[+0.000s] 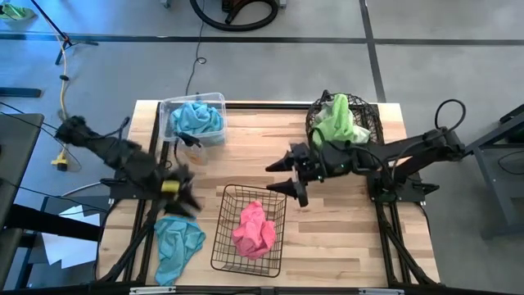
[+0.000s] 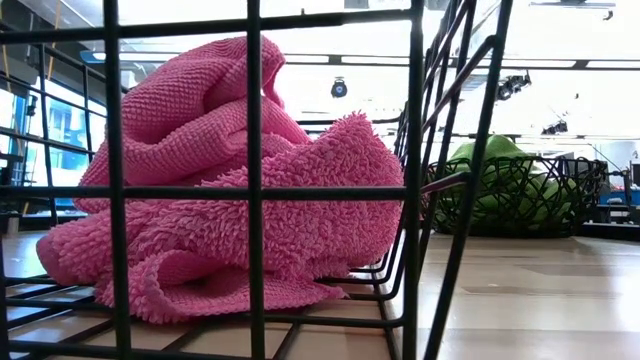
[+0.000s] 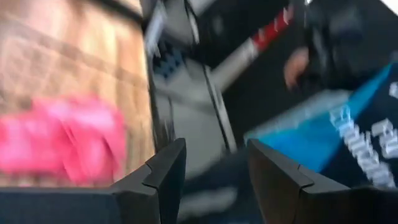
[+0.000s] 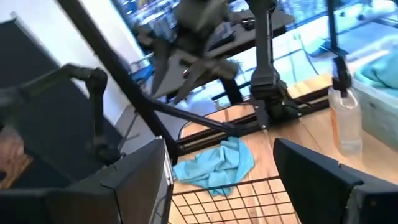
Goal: Sort microfiber towel by color & place in baskets
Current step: Put the blue microfiber towel into the transparent bin
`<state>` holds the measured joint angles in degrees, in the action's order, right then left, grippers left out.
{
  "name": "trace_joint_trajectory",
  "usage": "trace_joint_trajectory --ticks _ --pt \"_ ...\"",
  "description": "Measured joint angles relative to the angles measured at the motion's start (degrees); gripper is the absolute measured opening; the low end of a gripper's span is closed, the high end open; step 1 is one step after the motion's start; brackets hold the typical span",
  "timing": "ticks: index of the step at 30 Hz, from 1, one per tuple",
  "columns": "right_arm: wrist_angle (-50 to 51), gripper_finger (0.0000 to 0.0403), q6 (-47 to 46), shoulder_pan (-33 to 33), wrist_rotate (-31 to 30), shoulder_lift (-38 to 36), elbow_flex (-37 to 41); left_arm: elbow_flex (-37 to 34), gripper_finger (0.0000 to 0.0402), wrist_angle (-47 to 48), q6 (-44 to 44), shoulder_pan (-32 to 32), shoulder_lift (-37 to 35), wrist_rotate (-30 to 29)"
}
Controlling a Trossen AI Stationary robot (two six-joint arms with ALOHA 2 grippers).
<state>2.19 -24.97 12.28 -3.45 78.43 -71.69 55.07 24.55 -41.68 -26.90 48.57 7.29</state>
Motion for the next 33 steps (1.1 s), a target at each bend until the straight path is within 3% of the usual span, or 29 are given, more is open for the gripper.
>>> trace_joint_trajectory --ticks 7,13,19,27,33 --pt "-0.21 0.0299 -8.14 5.41 -11.52 0.00 0.00 0.02 0.0158 7.39 -5.74 -24.21 7.02 -8.87" --pt "-0.33 0.0299 -10.74 8.51 -16.66 0.00 0.00 0.02 0.0158 11.92 -11.73 -34.02 16.57 -9.49" --pt "-0.09 0.0299 -9.83 9.40 -18.20 0.00 -0.01 0.02 0.0187 18.55 -13.48 -37.73 24.95 -9.24" --pt "2.05 0.0299 -9.55 9.43 -17.84 0.02 -0.01 0.02 0.0263 22.06 -12.20 -37.79 32.09 -12.15" --pt "4.73 0.0299 -9.54 9.43 -16.31 0.02 -0.01 0.01 0.0291 23.90 -12.29 -36.51 37.61 -15.34"
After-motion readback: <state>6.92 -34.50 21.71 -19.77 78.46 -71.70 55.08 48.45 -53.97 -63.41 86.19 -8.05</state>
